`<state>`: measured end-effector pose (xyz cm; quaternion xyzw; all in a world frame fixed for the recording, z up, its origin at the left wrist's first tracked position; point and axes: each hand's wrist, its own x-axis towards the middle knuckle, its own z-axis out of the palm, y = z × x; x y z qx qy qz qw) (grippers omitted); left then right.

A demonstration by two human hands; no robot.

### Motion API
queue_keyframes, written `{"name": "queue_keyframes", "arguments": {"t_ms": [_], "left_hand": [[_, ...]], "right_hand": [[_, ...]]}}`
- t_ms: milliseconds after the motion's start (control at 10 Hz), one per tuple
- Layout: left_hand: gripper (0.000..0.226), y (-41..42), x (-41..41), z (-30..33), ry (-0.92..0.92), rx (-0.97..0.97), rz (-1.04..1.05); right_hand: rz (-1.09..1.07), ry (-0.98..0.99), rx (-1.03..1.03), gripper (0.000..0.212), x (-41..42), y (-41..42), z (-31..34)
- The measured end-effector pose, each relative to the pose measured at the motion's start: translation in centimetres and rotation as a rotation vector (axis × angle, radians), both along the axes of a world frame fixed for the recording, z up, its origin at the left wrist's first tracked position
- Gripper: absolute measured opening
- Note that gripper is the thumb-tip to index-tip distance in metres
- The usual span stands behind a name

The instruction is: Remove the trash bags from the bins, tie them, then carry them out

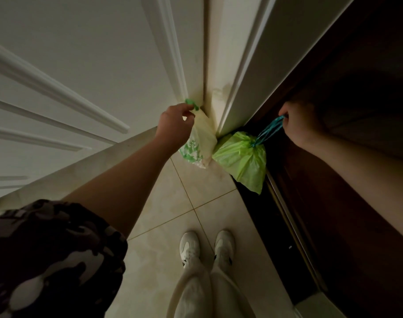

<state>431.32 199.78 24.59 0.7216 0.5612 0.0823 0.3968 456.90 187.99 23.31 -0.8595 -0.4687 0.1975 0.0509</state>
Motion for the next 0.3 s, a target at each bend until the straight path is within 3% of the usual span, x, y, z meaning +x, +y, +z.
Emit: {"name": "queue_keyframes", "arguments": {"t_ms": [300], "left_hand": [[0.032, -0.8, -1.2, 1.0, 0.073, 0.053, 0.098]], "right_hand": [[0.027, 0.044, -0.007, 0.026, -0.3, -1.0, 0.8]]}}
